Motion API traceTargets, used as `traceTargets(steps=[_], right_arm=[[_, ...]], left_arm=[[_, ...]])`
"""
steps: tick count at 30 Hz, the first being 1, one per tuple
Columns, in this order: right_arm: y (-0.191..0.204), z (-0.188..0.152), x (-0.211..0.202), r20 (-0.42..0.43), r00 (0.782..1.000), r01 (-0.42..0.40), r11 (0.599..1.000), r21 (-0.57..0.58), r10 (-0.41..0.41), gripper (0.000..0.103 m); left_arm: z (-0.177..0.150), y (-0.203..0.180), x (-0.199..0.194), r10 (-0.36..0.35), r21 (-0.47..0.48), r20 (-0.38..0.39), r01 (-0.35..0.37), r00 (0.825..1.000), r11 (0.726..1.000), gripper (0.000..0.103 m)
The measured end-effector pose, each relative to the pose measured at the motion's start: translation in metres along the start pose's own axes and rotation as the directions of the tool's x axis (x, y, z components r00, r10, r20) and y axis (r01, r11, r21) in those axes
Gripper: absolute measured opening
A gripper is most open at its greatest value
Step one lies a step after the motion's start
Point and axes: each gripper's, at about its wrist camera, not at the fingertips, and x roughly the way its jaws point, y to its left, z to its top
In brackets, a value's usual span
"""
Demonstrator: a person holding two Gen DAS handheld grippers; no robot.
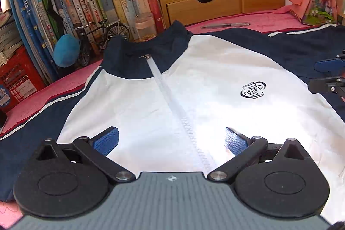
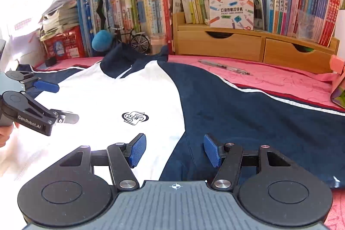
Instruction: Fold clothes
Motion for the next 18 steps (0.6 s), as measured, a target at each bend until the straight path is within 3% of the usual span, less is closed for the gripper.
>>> traceTargets(steps=[2,5,7,10,12,15,16,18], right_arm=[[-0.017,-0.01,0.005,-0.027,0.999,0.031,0.998,0.062,-0.029,0.058],[-0.069,-0.029,-0.007,0.005,0.999,0.046,0.985,0.165,-0.047,0.046],[-0.101,-0.037,-0.017,-0.002,0.985,0.168,0.964,0.206,-0.171,0.043],[-0.144,-0.047,-0.032,-0.03,0.923,0.378,0.887,0.266,-0.384,0.044],[-0.18,-0.053,-0.049,-0.05,0.873,0.466,0.797,0.385,-0.486,0.047],[-0.213,-0.061,-0.074,-0.019,0.807,0.512,0.684,0.52,-0.59,0.058],[-0.221,-0.063,-0.078,-0.016,0.794,0.513,0.657,0.553,-0.607,0.067],[-0.241,-0.069,-0.084,-0.02,0.774,0.506,0.599,0.621,-0.633,0.073]], left_arm=[[-0.006,-0.008,0.002,0.018,0.015,0.007,-0.018,1.0,1.0,0.103],[-0.008,0.001,0.003,-0.012,-0.046,-0.01,0.011,1.0,0.999,0.103],[-0.007,0.01,0.005,-0.036,-0.108,-0.039,0.031,0.999,0.994,0.103],[-0.009,0.015,0.002,-0.038,-0.134,-0.046,0.031,0.998,0.99,0.103],[-0.007,0.012,-0.001,-0.029,-0.122,-0.04,0.024,0.999,0.992,0.103],[-0.004,0.006,-0.006,-0.017,-0.104,-0.03,0.013,0.999,0.994,0.103],[-0.003,0.005,-0.007,-0.012,-0.098,-0.026,0.01,1.0,0.995,0.103],[-0.001,0.001,-0.01,-0.004,-0.086,-0.019,0.003,1.0,0.996,0.103]])
